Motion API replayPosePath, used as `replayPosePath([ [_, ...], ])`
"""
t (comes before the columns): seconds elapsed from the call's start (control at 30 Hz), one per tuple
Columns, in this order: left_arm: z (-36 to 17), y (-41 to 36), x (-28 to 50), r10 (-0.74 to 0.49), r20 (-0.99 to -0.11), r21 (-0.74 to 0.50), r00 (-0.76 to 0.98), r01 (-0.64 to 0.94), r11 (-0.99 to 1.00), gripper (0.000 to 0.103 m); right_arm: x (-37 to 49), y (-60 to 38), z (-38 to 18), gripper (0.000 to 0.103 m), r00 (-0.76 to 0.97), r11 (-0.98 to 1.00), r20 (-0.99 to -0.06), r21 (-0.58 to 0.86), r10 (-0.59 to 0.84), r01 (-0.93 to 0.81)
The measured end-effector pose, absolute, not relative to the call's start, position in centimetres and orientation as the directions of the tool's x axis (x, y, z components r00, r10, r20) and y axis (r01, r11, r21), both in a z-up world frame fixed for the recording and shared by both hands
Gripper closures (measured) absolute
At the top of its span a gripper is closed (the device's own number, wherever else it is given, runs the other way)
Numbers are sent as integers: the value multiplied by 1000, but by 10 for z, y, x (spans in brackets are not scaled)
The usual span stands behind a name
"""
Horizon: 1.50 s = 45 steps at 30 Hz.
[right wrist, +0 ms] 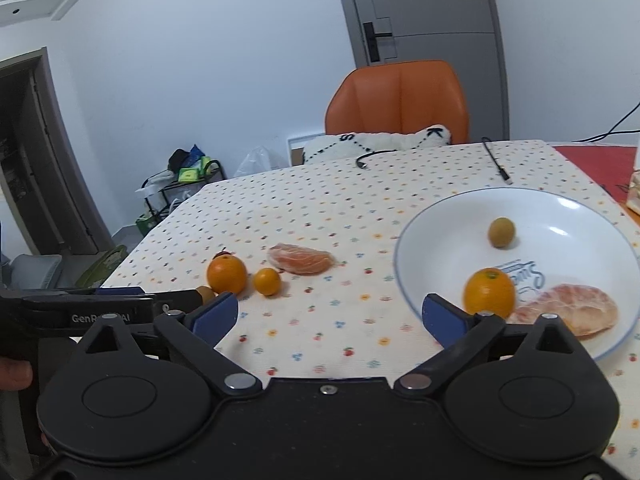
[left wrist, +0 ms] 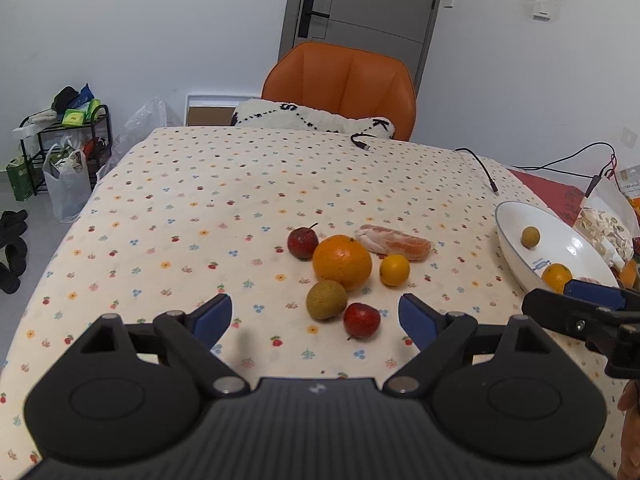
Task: Organize fruits
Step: 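Move both open grippers back toward the remaining fruit, then grasp a large orange with the left gripper while the right grasps a small orange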
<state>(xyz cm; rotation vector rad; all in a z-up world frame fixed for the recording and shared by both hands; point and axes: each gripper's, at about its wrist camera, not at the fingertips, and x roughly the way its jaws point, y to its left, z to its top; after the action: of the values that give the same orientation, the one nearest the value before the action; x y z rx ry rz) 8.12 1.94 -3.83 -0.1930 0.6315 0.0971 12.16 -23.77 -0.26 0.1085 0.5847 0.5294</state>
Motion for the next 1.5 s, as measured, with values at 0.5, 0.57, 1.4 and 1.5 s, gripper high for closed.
replayPosePath([
  [0.5,-42,35,88,9,-575,-221,818,-166,961,25,133,-209,-9,23,669,843,-520,243,531,-480],
  [0.57,-43,35,91,0,-573,-234,820,-163,959,30,135,-207,-10,26,666,841,-522,247,534,-481],
  [1.4,-58,22,138,-72,-586,-271,807,-112,956,62,163,-194,-22,54,626,836,-561,285,542,-468],
  [1.5,-56,25,136,-72,-582,-282,810,-118,952,63,164,-191,-21,54,623,835,-562,282,543,-473],
])
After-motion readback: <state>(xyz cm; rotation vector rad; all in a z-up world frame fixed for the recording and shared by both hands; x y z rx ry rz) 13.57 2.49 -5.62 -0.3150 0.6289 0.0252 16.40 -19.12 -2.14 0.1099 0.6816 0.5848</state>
